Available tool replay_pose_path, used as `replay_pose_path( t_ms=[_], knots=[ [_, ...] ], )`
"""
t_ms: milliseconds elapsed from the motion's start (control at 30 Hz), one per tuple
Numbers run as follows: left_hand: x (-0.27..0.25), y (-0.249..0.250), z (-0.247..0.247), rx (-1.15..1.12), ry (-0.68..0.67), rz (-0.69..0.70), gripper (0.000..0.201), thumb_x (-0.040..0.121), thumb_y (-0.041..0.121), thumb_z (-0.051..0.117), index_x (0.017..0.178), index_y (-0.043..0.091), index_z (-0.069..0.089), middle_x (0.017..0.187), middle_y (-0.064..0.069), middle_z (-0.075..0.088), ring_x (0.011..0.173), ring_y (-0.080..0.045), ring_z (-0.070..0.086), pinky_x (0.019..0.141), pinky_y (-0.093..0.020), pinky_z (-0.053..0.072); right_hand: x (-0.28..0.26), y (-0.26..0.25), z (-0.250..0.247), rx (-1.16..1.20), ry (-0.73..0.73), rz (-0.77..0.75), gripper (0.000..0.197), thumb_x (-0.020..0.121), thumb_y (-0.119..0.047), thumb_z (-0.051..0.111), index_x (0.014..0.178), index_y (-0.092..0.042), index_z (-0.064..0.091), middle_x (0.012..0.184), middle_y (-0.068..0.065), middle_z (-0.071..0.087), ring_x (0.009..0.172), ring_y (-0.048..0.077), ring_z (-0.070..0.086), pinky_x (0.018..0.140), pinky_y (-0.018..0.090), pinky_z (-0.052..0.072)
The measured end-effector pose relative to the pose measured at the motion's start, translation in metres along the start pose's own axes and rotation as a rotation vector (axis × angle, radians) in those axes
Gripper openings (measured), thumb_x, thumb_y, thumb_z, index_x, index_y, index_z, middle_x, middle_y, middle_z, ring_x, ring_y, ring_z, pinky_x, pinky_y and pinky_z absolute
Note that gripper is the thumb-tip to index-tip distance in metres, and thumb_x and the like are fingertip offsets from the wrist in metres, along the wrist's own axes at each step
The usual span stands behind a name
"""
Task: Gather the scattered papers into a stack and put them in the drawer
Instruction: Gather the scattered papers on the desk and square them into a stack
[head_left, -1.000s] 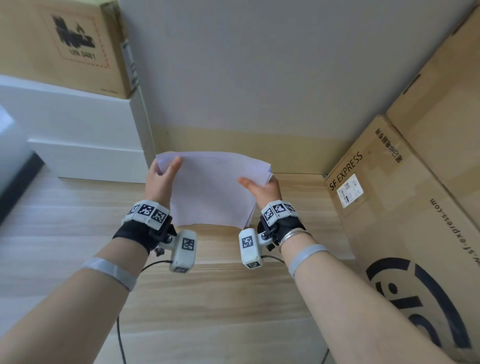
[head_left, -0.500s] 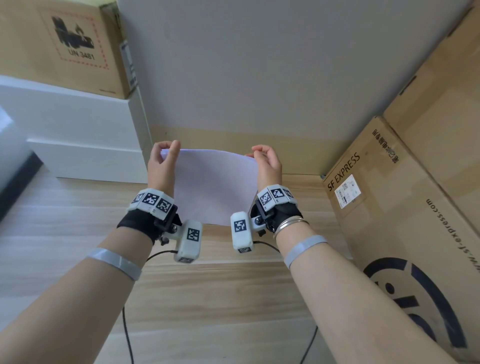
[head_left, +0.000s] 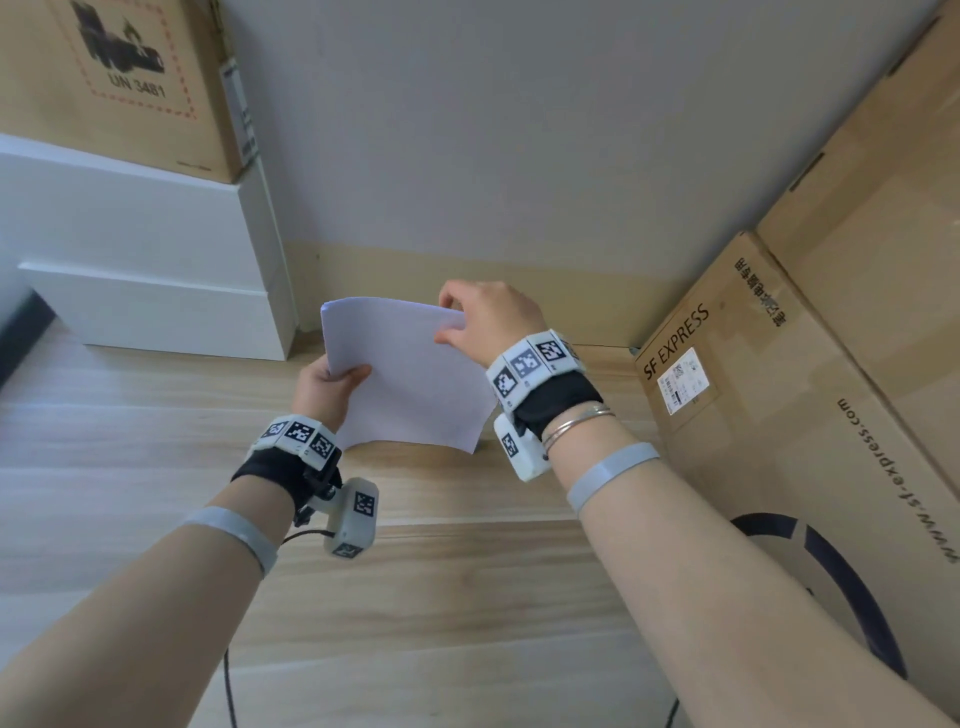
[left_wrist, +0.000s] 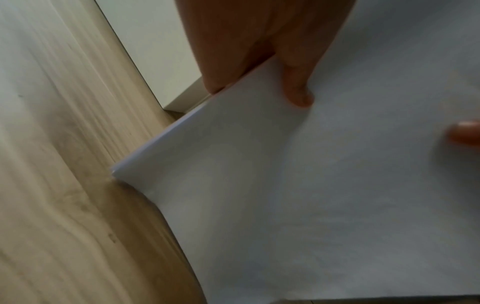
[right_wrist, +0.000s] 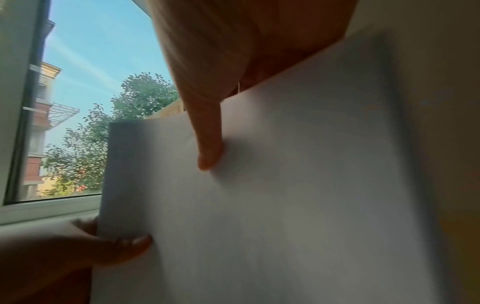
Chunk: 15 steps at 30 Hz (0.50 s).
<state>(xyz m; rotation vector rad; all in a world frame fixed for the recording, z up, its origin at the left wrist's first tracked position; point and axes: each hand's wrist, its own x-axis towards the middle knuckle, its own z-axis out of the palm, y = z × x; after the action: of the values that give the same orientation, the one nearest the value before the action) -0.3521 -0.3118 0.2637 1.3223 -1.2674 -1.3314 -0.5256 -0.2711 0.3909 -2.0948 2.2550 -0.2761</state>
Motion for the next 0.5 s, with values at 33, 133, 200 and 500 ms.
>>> replay_pose_path(
  t_ms=[33,133,200,500],
  knots=[
    [-0.001,0.000,0.004,0.004,0.003,0.016,0.022,0.086,-0.004,0.057,0.072,0.014,0.058,0.063,0.010,0.060,0.063,-0.005,0.052,0.060,-0.018,0.042,0.004,-0.005,-0.001,-0.030,-0.056,-0.013,0.030,0.079,-0.040,0.067,0.105,-0.027,0.060,0.108,-0.001,0.067,0.103,0.024,0.061,0.076,0.029,0.041],
    [-0.005,0.003,0.014,0.034,-0.007,0.073,0.013,0.086,-0.004,0.057,0.087,0.009,0.057,0.063,0.011,0.059,0.055,0.005,0.054,0.050,-0.003,0.040,0.012,-0.018,-0.003,-0.103,-0.219,-0.029,0.030,0.078,-0.038,0.068,0.104,-0.026,0.063,0.109,0.004,0.066,0.102,0.027,0.062,0.074,0.030,0.043],
    [-0.006,0.005,0.016,0.044,-0.020,0.088,0.011,0.086,-0.002,0.057,0.090,0.009,0.057,0.069,0.008,0.056,0.062,-0.003,0.051,0.048,-0.001,0.038,0.015,-0.020,-0.002,-0.087,-0.266,-0.001,0.025,0.081,-0.038,0.066,0.102,-0.024,0.067,0.109,0.007,0.067,0.102,0.028,0.063,0.076,0.030,0.045],
    [0.006,-0.039,-0.035,0.217,-0.076,-0.075,0.032,0.079,-0.002,0.067,0.109,0.006,0.061,0.084,-0.007,0.060,0.084,-0.020,0.053,0.074,-0.026,0.043,0.004,0.031,-0.009,0.290,-0.060,0.261,0.030,0.079,-0.038,0.068,0.096,-0.013,0.072,0.100,0.014,0.072,0.095,0.031,0.066,0.076,0.031,0.048]
  ],
)
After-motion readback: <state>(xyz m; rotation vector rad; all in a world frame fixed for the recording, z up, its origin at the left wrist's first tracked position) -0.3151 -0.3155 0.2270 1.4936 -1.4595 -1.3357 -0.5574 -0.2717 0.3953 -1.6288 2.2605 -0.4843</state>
